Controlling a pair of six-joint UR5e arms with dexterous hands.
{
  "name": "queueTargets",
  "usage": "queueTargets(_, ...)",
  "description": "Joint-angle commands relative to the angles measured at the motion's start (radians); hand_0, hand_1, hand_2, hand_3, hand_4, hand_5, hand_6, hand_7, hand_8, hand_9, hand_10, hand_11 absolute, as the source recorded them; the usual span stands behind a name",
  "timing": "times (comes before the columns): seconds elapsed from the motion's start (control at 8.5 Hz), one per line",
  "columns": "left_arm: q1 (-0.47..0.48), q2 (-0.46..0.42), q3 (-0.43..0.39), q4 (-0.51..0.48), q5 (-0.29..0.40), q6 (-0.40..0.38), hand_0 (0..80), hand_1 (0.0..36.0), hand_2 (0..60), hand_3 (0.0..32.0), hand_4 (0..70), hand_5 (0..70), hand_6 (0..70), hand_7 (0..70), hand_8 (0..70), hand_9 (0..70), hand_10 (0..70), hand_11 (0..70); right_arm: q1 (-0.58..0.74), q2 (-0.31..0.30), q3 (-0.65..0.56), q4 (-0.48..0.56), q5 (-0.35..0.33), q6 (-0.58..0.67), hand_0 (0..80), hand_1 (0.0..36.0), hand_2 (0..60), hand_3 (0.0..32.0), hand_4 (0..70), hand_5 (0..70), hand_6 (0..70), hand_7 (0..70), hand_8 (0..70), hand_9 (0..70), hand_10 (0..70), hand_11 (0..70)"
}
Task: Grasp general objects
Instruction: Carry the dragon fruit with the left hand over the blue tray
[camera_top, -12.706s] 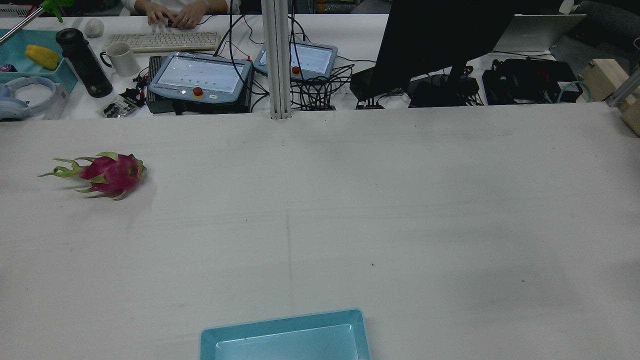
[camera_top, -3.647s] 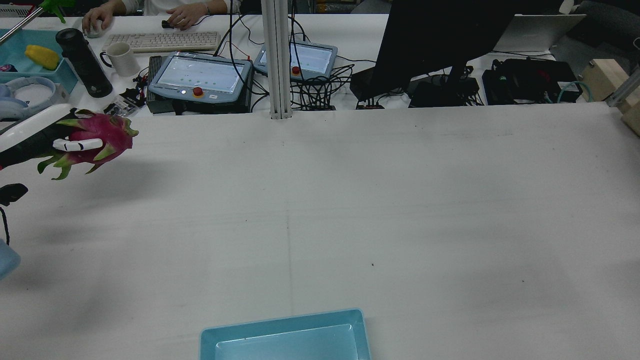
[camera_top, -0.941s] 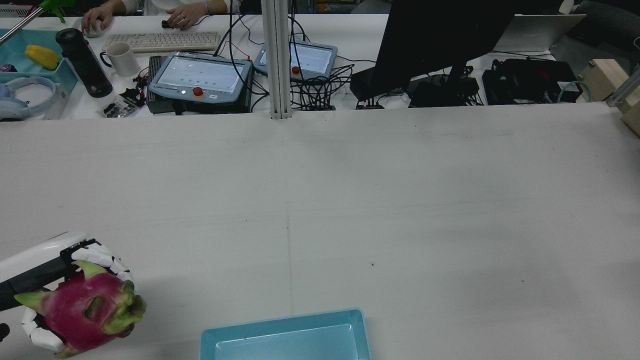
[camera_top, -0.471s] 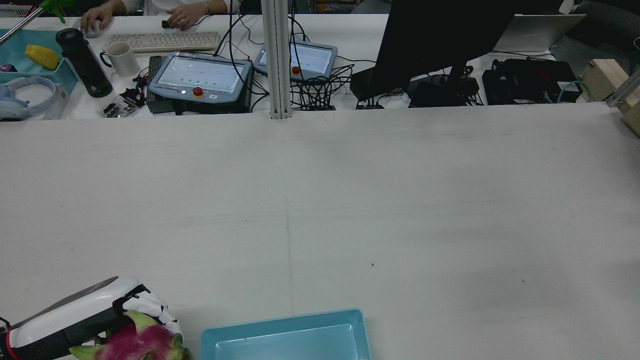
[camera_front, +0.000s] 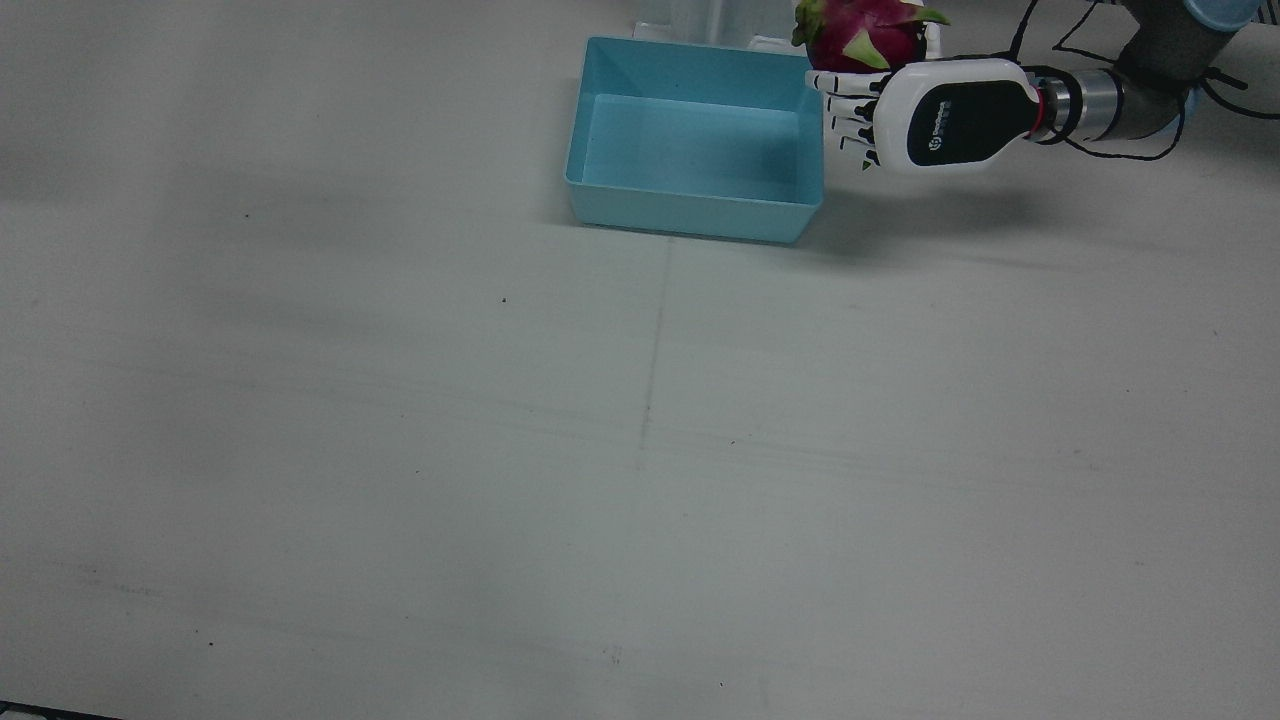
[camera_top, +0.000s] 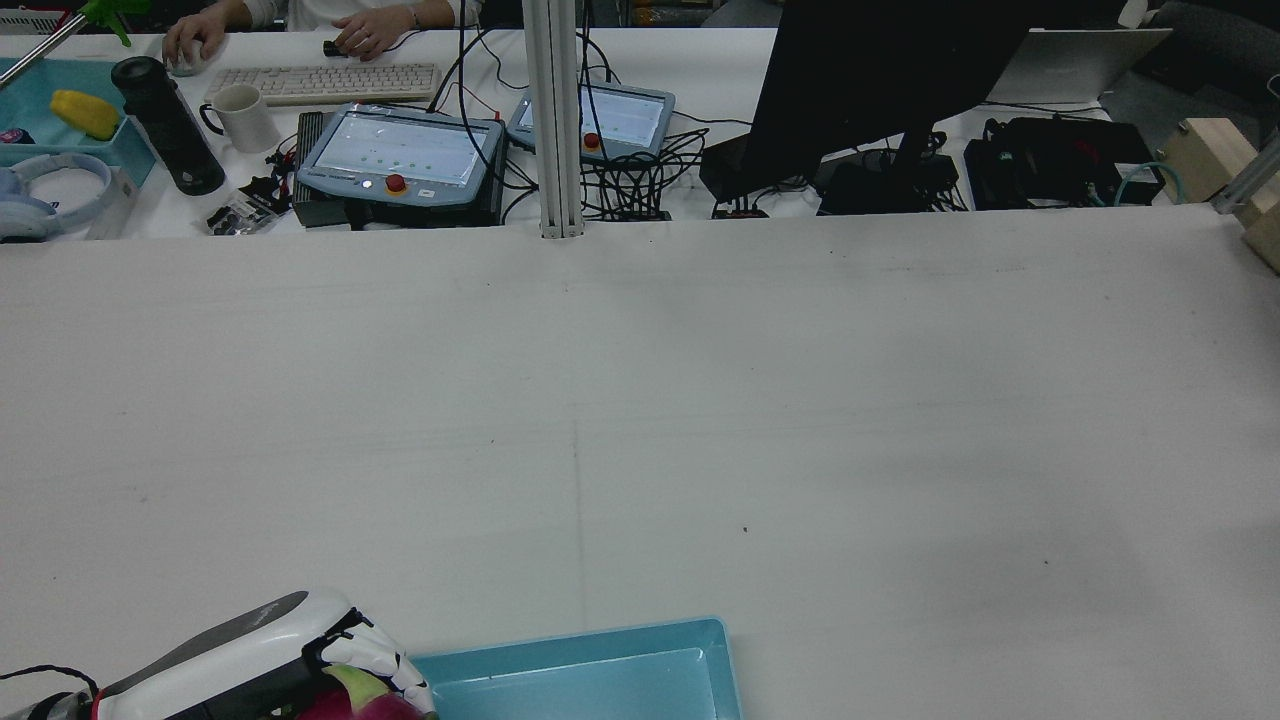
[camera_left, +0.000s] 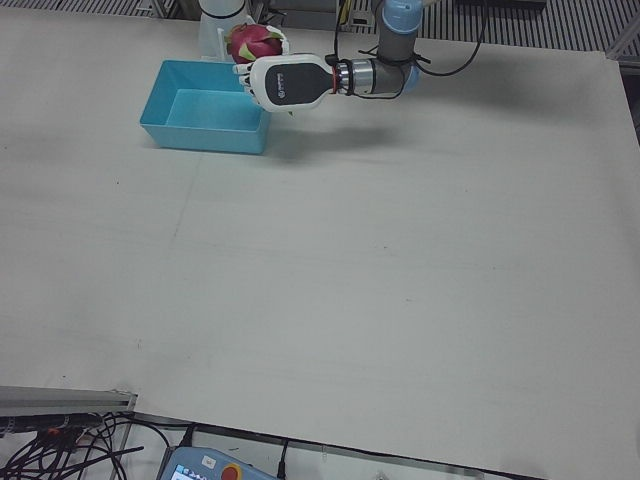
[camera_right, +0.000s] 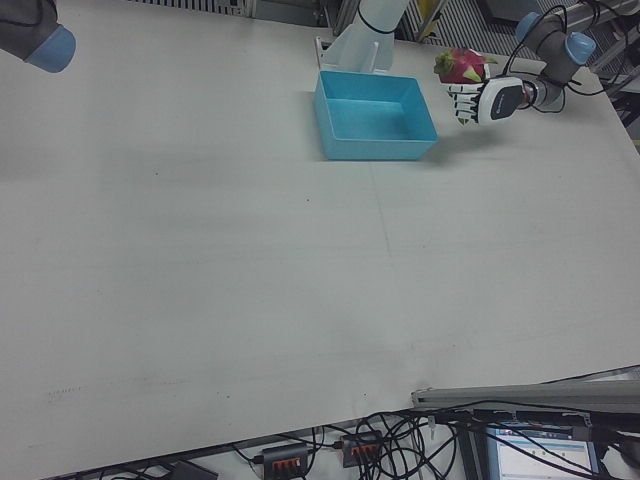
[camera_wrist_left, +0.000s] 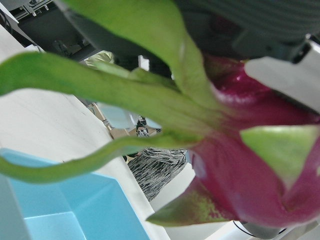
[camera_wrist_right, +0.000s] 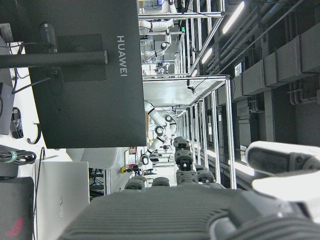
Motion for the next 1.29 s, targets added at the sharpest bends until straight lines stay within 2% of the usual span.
queueTargets(0.0, 0.026, -0.210, -0.051, 0.275, -0.010, 0.019, 46.8, 7.3, 60.0, 0.0, 55.9, 70.0, 70.0, 70.0, 70.0, 70.0, 70.0, 70.0, 0.000, 0.000, -0.001, 0.000, 0.000, 0.001, 0.0, 0.0, 0.0, 0.0, 0.0, 0.0, 0.0, 0.0, 0.0, 0.0, 0.0, 0.0)
queueTargets(0.12, 0.029, -0.265, -0.045, 0.332, -0.008, 0.020, 46.4, 6.2, 60.0, 0.0, 54.6, 70.0, 70.0, 70.0, 70.0, 70.0, 70.0, 70.0, 0.001, 0.000, -0.001, 0.000, 0.000, 0.000, 0.0, 0.0, 0.0, 0.0, 0.0, 0.0, 0.0, 0.0, 0.0, 0.0, 0.0, 0.0)
queueTargets(0.59, 0.057, -0.335, 0.007, 0.368, -0.014, 0.025, 45.9, 4.9, 60.0, 0.0, 51.7, 70.0, 70.0, 70.0, 70.0, 70.0, 70.0, 70.0, -0.001, 0.000, -0.001, 0.000, 0.000, 0.000, 0.0, 0.0, 0.0, 0.0, 0.0, 0.0, 0.0, 0.0, 0.0, 0.0, 0.0, 0.0)
queueTargets(0.82, 0.066, -0.413, 0.012, 0.443, -0.014, 0.025, 45.7, 4.4, 60.0, 0.0, 50.7, 70.0, 70.0, 70.0, 70.0, 70.0, 70.0, 70.0, 0.000, 0.000, -0.001, 0.000, 0.000, 0.001, 0.0, 0.0, 0.0, 0.0, 0.0, 0.0, 0.0, 0.0, 0.0, 0.0, 0.0, 0.0)
queueTargets(0.94, 0.068, -0.425, 0.012, 0.454, -0.014, 0.025, 45.8, 3.6, 60.0, 0.0, 49.8, 70.0, 70.0, 70.0, 70.0, 70.0, 70.0, 70.0, 0.001, 0.000, -0.001, 0.000, 0.000, 0.001, 0.0, 0.0, 0.0, 0.0, 0.0, 0.0, 0.0, 0.0, 0.0, 0.0, 0.0, 0.0)
queueTargets(1.06, 0.068, -0.425, 0.013, 0.454, -0.016, 0.025, 46.9, 0.2, 31.4, 0.0, 40.3, 70.0, 70.0, 70.0, 70.0, 70.0, 70.0, 70.0, 0.000, 0.000, -0.001, 0.000, 0.000, 0.000, 0.0, 0.0, 0.0, 0.0, 0.0, 0.0, 0.0, 0.0, 0.0, 0.0, 0.0, 0.0)
queueTargets(1.18, 0.072, -0.427, 0.015, 0.454, -0.016, 0.025, 47.0, 0.0, 9.7, 0.0, 29.6, 70.0, 70.0, 56.2, 62.4, 69.6, 70.0, 70.0, -0.001, 0.000, -0.001, 0.000, 0.000, 0.001, 0.0, 0.0, 0.0, 0.0, 0.0, 0.0, 0.0, 0.0, 0.0, 0.0, 0.0, 0.0)
